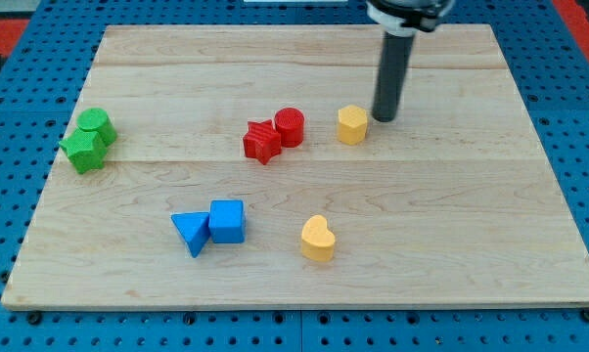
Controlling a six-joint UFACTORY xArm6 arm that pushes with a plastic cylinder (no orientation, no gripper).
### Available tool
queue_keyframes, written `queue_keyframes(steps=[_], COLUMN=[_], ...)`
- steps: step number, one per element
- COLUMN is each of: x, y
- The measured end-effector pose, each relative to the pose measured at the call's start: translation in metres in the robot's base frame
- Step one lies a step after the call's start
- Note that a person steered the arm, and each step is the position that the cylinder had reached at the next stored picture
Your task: Move the yellow hexagon to the top left
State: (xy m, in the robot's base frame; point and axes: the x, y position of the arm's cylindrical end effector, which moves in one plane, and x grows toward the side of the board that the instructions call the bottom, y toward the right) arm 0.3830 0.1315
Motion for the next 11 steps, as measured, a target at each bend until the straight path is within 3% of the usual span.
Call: queue_keyframes(steps=[1,3,4,5,6,7,8,9,11], x=[0.02,-0.023,0.008,-0.011,-0.057,-0.083,-0.055,-0.021,-0.043], y=[-0.003,-0.095,-0.053,-0.093,-0.163,-0.175,-0.125,-0.152,-0.265])
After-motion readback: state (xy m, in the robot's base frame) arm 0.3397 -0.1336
